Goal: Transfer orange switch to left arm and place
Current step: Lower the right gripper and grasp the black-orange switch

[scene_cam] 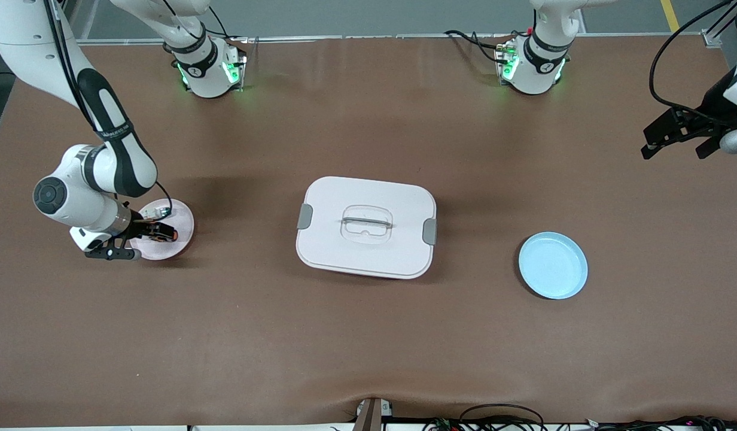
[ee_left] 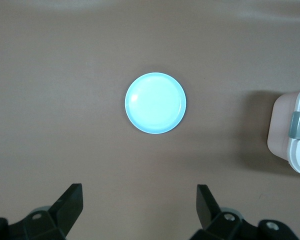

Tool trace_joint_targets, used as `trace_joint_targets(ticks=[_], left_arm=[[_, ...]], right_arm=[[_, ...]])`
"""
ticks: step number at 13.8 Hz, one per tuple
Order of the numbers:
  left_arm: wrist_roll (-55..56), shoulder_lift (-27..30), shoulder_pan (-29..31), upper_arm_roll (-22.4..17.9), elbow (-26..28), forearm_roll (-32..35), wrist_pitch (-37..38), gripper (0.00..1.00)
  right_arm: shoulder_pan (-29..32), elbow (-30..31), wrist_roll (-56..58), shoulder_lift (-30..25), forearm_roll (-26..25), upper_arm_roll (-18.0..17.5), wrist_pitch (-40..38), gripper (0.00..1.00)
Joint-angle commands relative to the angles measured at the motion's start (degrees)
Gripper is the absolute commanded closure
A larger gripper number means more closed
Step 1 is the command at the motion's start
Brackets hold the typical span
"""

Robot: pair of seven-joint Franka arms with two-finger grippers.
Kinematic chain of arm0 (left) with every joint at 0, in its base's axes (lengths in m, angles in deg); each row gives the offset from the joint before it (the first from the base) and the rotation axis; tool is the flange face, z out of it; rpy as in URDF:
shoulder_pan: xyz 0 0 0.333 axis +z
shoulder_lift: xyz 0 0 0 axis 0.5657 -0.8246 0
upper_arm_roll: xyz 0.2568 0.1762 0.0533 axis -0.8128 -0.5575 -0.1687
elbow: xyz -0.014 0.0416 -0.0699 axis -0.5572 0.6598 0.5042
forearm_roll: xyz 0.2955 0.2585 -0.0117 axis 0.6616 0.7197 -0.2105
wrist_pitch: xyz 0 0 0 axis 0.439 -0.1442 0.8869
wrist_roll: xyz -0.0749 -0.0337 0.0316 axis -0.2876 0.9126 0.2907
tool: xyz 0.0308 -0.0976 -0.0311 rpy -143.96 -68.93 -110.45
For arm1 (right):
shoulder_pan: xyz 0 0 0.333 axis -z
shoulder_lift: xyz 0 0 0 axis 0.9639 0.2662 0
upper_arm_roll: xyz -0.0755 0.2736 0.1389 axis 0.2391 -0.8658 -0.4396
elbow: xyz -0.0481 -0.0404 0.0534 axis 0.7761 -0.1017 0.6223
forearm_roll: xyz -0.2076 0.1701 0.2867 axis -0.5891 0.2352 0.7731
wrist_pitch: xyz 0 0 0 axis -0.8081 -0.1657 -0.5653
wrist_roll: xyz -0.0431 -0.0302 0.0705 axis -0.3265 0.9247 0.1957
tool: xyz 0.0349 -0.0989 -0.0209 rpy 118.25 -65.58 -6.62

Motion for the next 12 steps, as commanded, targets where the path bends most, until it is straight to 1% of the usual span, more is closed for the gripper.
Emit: trace_joint_targets(ticks=[1, 12], left_arm=[[0.2, -0.7, 0.3, 0.0, -1.5, -0.1, 1.2, 0.00], [0.2, -0.7, 0.3, 0.0, -1.6, -0.1, 1.2, 0.00]], right_arm=[[0.8, 0.7, 0.9, 0.1, 0.5, -0.7, 0.2, 0.00], [0.9, 1.2, 0.7, 0.8, 1.0, -0.8, 0.3, 0.00]])
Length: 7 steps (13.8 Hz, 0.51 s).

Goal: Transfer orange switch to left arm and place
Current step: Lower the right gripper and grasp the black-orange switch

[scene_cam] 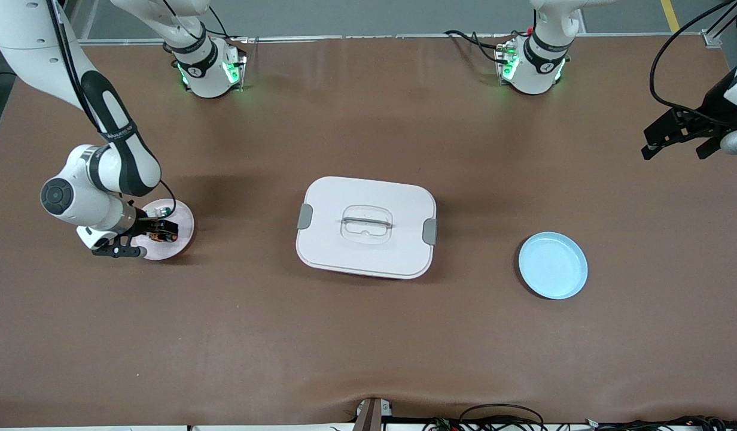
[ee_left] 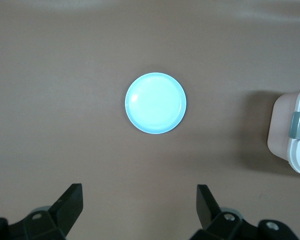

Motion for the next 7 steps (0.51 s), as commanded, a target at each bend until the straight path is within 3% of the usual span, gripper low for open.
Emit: trace_joint_targets(ticks=[1, 4, 7], left_arm=[[0.2, -0.5, 0.2, 0.0, -1.5, -0.1, 1.2, 0.00], [0.2, -0.6, 0.2, 0.0, -1.5, -0.1, 1.2, 0.00], [0.2, -0.5, 0.2, 0.0, -1.5, -0.1, 1.2, 0.00]], right_arm=[[0.9, 0.1, 0.6, 0.3, 0.9, -0.7, 0.2, 0.00], [0.8, -0.1, 0.3, 0.3, 0.9, -0.7, -0.2, 0.27], [0.8, -0.2, 0.2, 0.3, 1.0, -0.7, -0.3, 0.67]])
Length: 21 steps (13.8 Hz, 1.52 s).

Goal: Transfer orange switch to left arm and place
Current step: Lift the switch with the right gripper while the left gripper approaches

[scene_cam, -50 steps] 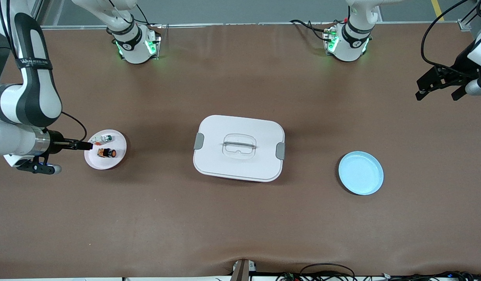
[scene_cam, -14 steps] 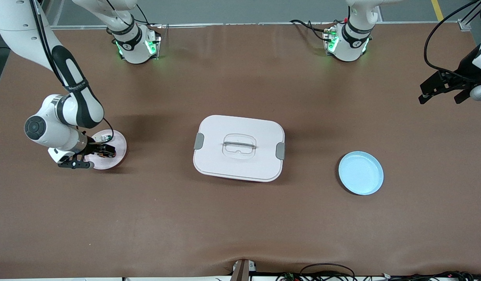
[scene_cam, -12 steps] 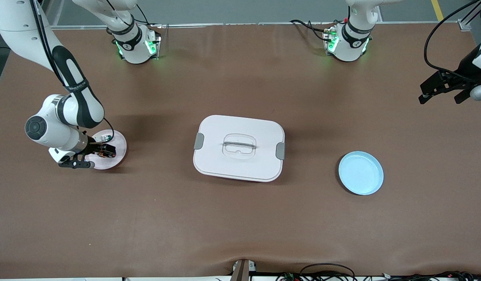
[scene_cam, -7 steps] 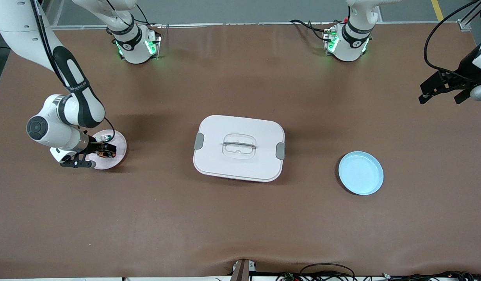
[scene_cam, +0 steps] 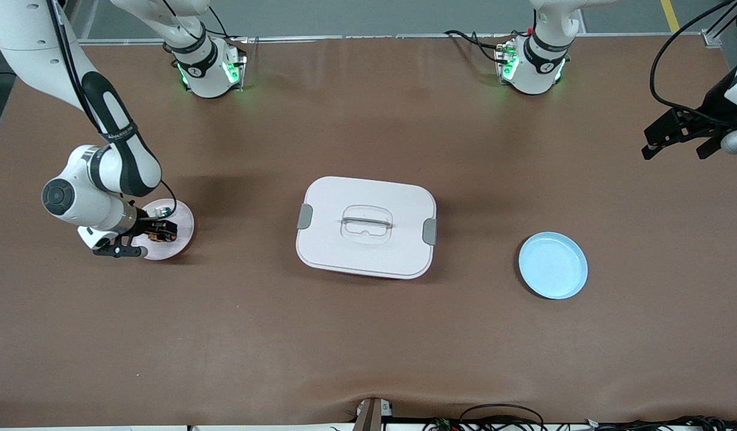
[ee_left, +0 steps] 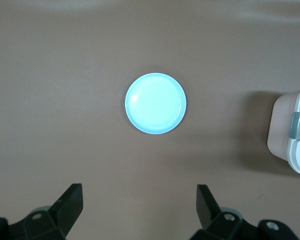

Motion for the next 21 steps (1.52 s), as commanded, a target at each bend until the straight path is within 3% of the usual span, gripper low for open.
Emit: trace_joint_targets(ticks=[1, 2, 6, 9, 14, 17, 19, 21], left_arm=[[0.2, -0.5, 0.2, 0.0, -1.5, -0.2, 1.1, 0.00], [0.2, -0.6, 0.1, 0.0, -1.8, -0.2, 1.2, 0.00], [-0.4, -0.6, 0.0, 0.1, -2.2, -0.2, 1.1, 0.00], [-0.7, -0.6, -0.3, 0.5, -3.6, -0.6, 1.1, 0.00], [-0.4, -0.5, -1.1, 2.5, -5.3, -2.6, 1.1, 0.00], [-0.3, -0.6, -0.9, 2.5, -6.3, -9.8, 1.1, 0.00], [0.1, -1.0, -0.9, 2.4, -6.3, -14.3, 1.0, 0.00], [0.2, -1.5, -1.3, 2.5, -6.3, -17.3, 0.6, 0.00]], right_arm=[[0.8, -0.2, 0.2, 0.1, 1.0, -0.7, -0.2, 0.85], [0.6, -0.3, 0.1, 0.1, 1.7, -0.7, -0.4, 1.00], [0.1, -2.5, -0.1, -0.7, 7.4, -0.9, -6.9, 1.00], [-0.2, -5.6, -2.5, -2.0, 8.7, -1.1, -14.0, 1.00], [-2.0, -7.4, -18.6, -5.6, 13.8, -7.8, -21.1, 1.00], [-2.3, -11.2, -26.7, -5.6, 18.7, -12.2, -24.7, 1.00], [-4.0, -14.4, -36.3, -5.3, 19.0, -15.2, -24.7, 1.00], [-8.7, -19.7, -47.3, -4.9, 19.0, -15.8, -24.7, 1.00]])
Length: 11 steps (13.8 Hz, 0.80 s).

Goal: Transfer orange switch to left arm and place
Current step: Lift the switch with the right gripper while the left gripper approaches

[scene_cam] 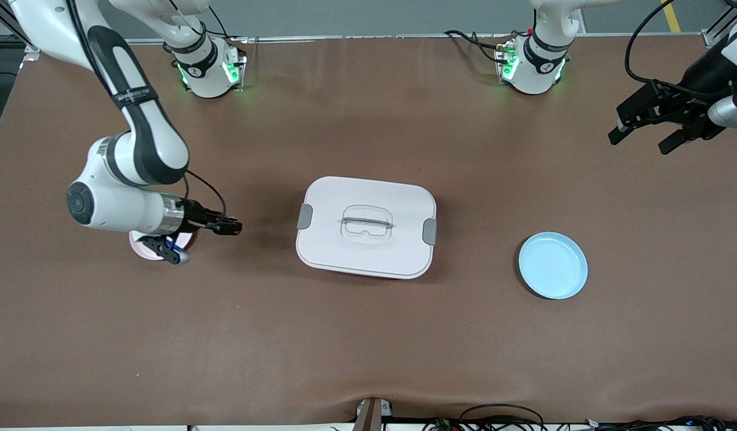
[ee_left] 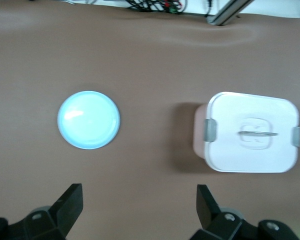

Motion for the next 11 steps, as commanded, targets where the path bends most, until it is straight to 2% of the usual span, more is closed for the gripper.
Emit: trace_joint_targets(ticks=[1, 5, 8, 11], left_arm=[[0.2, -2.2, -0.1, 0.1, -1.6, -5.1, 0.5, 0.00], [0.1, -5.3, -0.6, 0.1, -1.2, -16.2, -2.7, 0.00], [2.4, -7.1, -3.0, 2.6, -0.4, -21.7, -8.6, 0.00], [3.0, -10.6, -3.8, 6.0, -0.9, -23.9, -11.8, 0.00]], right_arm=[[-5.5, -7.7, -13.7, 0.9, 1.1, -0.6, -1.3, 1.00], [-12.8, -19.3, -30.9, 5.2, 1.1, -0.6, -3.7, 1.00], [-15.2, -22.2, -37.1, 6.3, 1.5, -0.7, -3.5, 1.00], [-15.4, -22.9, -43.5, 6.8, 9.9, -0.6, -2.9, 1.00]])
